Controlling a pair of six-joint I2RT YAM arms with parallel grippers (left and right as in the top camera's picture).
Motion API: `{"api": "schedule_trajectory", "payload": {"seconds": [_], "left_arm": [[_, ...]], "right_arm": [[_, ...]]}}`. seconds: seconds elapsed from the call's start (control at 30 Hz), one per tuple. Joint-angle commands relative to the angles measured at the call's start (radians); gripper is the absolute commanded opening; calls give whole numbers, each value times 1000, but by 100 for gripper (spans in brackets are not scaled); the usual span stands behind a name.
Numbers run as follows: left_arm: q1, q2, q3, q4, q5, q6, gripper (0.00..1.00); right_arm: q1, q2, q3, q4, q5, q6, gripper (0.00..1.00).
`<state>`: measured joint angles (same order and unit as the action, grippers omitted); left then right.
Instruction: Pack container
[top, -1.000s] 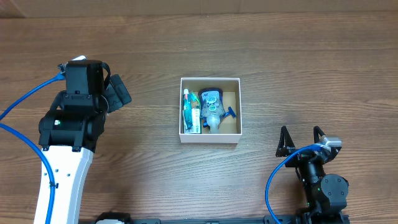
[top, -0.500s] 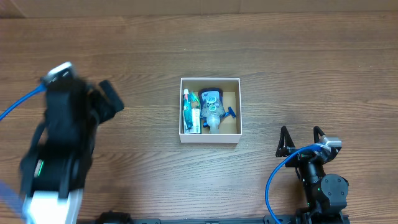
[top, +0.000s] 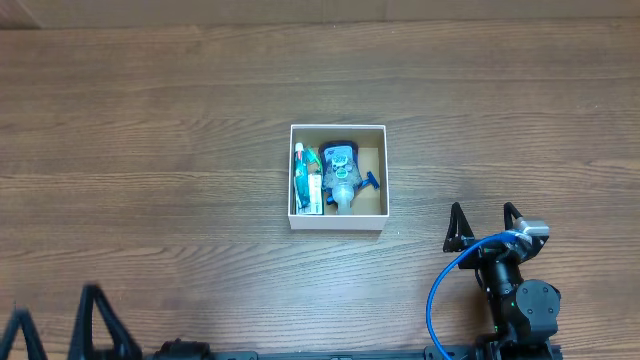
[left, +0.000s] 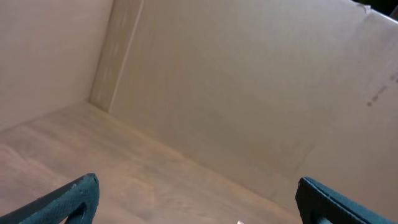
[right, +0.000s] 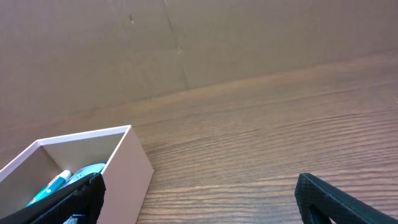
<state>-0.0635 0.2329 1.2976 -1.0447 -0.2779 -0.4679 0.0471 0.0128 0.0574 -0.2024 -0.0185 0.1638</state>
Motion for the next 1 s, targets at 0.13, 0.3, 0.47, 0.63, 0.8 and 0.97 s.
{"api": "schedule_trajectory", "payload": {"seconds": [0.13, 0.3, 0.47, 0.63, 0.8, 0.97], "left_arm": [[11, -185, -103, -134, -10, 11, 100], [18, -229, -238, -149, 5, -5, 100], [18, -229, -386, -29, 6, -4, 100], [18, -229, -654, 325, 50, 26, 100], [18, -229, -971, 783, 231, 185, 100], [18, -229, -1174, 966, 249, 211, 100]], "right_arm": [[-3, -10, 0, 6, 1, -1, 100], [-3, -10, 0, 6, 1, -1, 100], [-3, -10, 0, 6, 1, -1, 100], [-3, -10, 0, 6, 1, -1, 100], [-3, -10, 0, 6, 1, -1, 100], [-3, -10, 0, 6, 1, -1, 100]]}}
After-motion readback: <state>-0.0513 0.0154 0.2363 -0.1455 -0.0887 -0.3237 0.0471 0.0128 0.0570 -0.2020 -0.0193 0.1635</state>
